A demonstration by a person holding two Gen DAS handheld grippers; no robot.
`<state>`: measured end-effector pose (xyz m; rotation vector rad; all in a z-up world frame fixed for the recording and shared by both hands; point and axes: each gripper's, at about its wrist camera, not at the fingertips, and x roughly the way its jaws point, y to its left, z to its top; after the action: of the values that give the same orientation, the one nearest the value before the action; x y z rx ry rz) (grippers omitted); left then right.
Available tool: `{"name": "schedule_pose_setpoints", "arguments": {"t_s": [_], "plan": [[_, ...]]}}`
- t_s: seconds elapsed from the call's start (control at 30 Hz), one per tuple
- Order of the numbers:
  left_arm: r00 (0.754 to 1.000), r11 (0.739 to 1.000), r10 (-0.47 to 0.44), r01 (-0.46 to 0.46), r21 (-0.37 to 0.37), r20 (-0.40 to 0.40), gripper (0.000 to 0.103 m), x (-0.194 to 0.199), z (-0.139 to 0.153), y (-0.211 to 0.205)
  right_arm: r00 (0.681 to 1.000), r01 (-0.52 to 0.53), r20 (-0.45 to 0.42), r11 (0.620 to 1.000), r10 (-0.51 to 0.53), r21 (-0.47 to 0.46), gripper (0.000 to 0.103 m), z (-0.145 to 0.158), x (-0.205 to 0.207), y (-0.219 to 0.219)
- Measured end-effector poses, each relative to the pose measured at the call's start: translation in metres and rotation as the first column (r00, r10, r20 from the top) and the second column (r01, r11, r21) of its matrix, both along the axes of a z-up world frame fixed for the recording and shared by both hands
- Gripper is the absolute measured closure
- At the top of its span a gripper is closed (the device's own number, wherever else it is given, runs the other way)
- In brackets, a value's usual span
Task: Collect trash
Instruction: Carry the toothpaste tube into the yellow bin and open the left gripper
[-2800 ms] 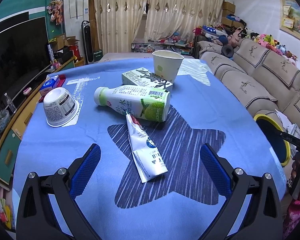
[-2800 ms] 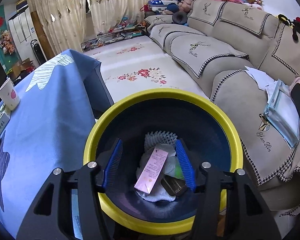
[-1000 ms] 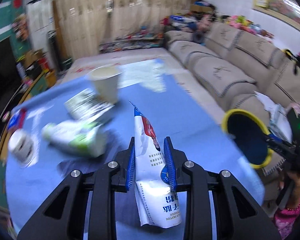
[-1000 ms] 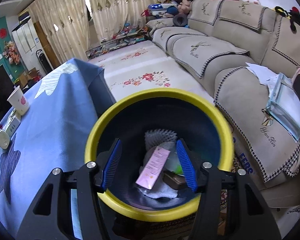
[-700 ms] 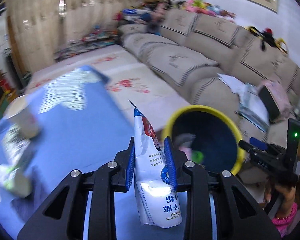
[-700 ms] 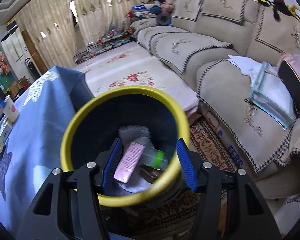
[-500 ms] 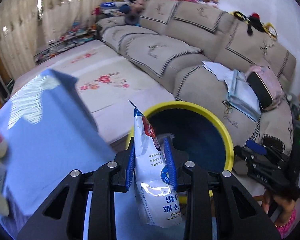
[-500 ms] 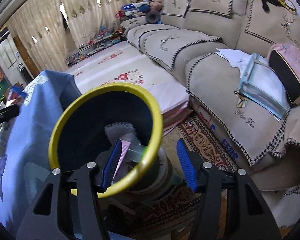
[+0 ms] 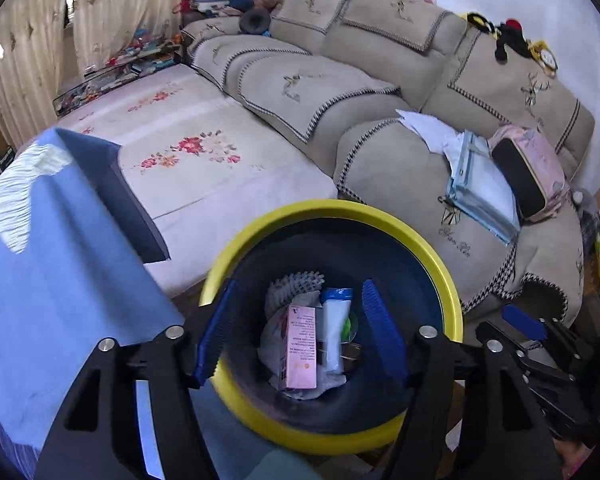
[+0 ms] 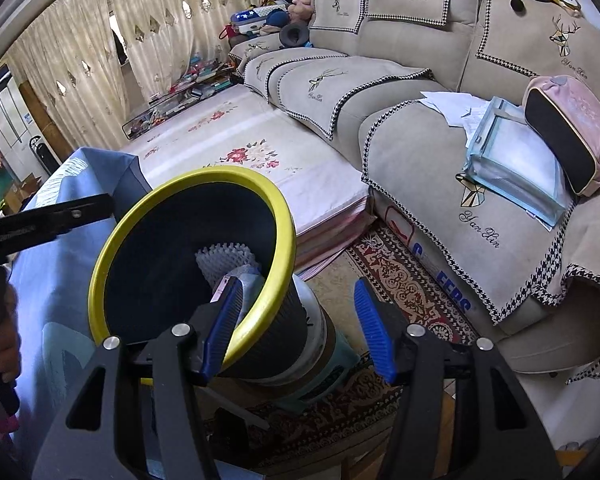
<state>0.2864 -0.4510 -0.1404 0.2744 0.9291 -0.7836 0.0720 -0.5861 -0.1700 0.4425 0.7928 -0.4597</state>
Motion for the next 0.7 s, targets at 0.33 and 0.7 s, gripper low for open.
{"name": "schedule_pose_setpoints", "arguments": {"t_s": [0.33,0.7], "plan": [[0.982,0.976,0.153,-0.132,-0.175,0.113,0.024,-0.034,0.054,0.128,0.997,-0.075,-0.009,0.997,0.075,0.005,0.046,-0.001,0.021,0.024],[0.851,0.887,0.456,-0.411,-0.210,0.260,0.018,-0.028,0.074,0.320,0.971,-0.239,-0.017,0.969,0.239,-0.059,0.046,0.024,0.070,0.097]]}}
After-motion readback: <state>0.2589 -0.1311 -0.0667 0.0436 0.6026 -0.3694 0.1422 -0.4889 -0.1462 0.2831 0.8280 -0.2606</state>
